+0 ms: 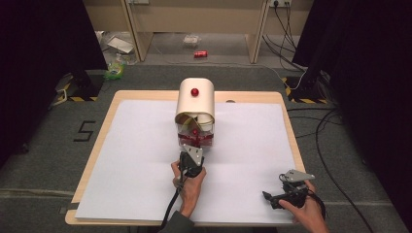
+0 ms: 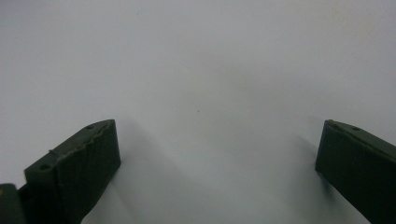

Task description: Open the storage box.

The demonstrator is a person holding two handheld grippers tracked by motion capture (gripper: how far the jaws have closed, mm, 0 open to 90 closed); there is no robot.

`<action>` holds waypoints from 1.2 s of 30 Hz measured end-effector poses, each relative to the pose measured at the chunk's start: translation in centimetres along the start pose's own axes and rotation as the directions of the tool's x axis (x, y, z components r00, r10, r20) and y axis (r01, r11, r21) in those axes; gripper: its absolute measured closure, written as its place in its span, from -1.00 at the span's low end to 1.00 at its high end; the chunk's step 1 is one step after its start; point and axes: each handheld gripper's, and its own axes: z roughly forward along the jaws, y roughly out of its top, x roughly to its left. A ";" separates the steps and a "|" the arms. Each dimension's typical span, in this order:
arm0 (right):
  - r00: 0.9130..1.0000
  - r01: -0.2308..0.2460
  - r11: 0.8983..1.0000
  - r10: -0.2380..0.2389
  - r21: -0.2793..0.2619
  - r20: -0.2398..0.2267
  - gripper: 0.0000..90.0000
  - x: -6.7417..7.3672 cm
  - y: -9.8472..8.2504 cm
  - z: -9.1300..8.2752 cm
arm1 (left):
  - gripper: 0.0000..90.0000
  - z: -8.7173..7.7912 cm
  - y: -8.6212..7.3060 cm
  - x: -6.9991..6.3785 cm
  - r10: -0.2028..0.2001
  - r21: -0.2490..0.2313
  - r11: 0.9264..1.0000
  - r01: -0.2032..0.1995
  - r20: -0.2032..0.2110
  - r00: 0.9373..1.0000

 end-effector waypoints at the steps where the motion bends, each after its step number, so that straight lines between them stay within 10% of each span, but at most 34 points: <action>1: 1.000 0.000 1.000 0.000 0.000 0.000 -0.99 0.0 0.0 0.0 | 0.63 0.0 0.0 0.0 0.000 -0.001 1.000 0.000 0.001 1.000; 36: 1.000 -0.001 1.000 0.001 0.001 -0.001 -0.99 0.0 0.0 0.0 | 0.62 -3.0 -1.0 1.2 0.037 0.013 0.999 -0.039 0.122 0.992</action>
